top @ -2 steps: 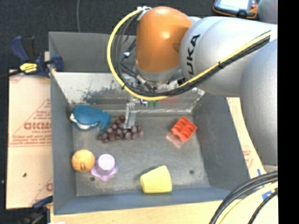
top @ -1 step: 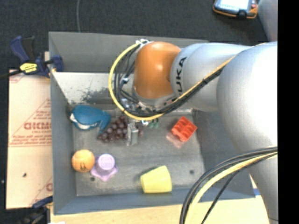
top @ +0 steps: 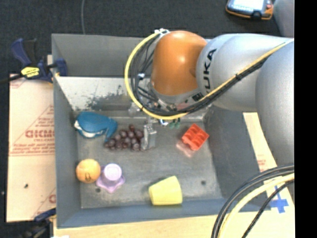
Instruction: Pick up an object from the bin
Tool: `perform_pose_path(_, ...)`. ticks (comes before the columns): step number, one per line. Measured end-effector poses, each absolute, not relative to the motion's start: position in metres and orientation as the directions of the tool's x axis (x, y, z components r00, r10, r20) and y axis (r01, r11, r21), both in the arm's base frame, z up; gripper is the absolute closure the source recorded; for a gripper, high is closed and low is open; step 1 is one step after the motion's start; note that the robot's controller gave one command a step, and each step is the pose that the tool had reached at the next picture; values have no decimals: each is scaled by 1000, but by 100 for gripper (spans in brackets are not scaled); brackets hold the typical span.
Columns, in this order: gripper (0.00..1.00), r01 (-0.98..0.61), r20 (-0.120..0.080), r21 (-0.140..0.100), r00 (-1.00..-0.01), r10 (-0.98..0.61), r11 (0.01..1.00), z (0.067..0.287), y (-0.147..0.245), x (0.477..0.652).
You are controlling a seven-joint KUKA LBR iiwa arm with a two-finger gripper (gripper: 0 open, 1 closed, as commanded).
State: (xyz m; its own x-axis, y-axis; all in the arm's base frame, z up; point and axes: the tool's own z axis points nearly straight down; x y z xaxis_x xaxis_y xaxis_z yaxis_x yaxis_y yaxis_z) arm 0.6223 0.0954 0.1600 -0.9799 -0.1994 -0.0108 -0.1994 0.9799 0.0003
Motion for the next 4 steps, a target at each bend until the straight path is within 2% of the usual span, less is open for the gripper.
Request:
perform_pose_path(1, 0, -158, -8, 2, -987, -158, 987, 100, 108, 635)
perform_pose_path(2, 0, -167, -27, 2, -986, -167, 986, 71, 117, 638)
perform_pose_path(3, 100, -167, -26, 2, -986, -167, 986, 71, 103, 641)
perform_pose_path(4, 100, -166, -26, 2, -986, -166, 986, 71, 103, 641)
